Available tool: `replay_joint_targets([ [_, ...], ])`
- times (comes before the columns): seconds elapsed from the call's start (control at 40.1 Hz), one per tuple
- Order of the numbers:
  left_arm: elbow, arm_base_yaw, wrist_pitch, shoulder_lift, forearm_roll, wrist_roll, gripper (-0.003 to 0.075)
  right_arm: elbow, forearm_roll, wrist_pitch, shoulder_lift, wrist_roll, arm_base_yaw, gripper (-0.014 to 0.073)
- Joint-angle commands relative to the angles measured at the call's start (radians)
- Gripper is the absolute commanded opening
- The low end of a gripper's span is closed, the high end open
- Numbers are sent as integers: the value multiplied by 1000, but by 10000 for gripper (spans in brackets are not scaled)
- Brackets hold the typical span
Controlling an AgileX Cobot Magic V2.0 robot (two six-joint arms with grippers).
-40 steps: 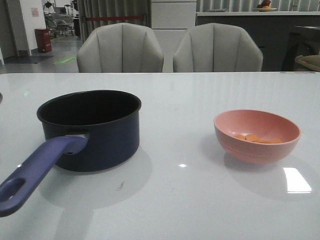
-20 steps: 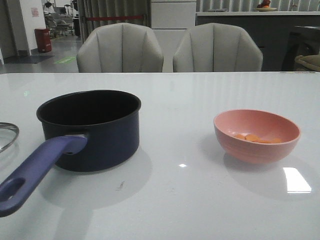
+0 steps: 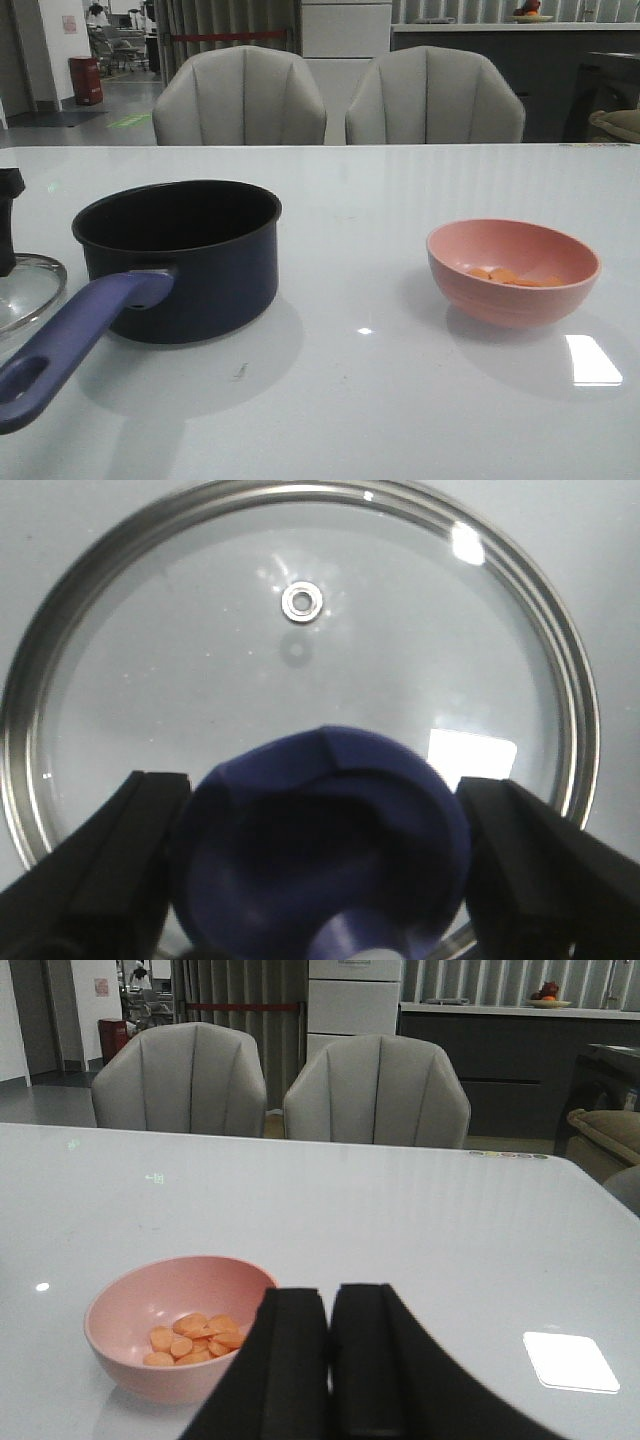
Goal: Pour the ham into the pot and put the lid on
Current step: 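Set the glass lid down on the table beside the pot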
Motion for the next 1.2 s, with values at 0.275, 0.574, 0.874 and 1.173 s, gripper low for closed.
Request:
replay_joint_targets([
  [0.275, -24, -6, 10, -51, 4, 2, 558, -6, 2, -77, -19, -6, -6, 161],
  [0.574, -79, -24, 47, -111, 89, 16, 582, -6, 2, -77, -19, -6, -6, 161],
  [0.874, -10, -95, 23, -303, 93, 30, 581, -6, 2, -77, -19, -6, -6, 161],
  [1.173, 242, -145, -149, -630, 68, 30, 581, -6, 2, -77, -19, -6, -6, 161],
])
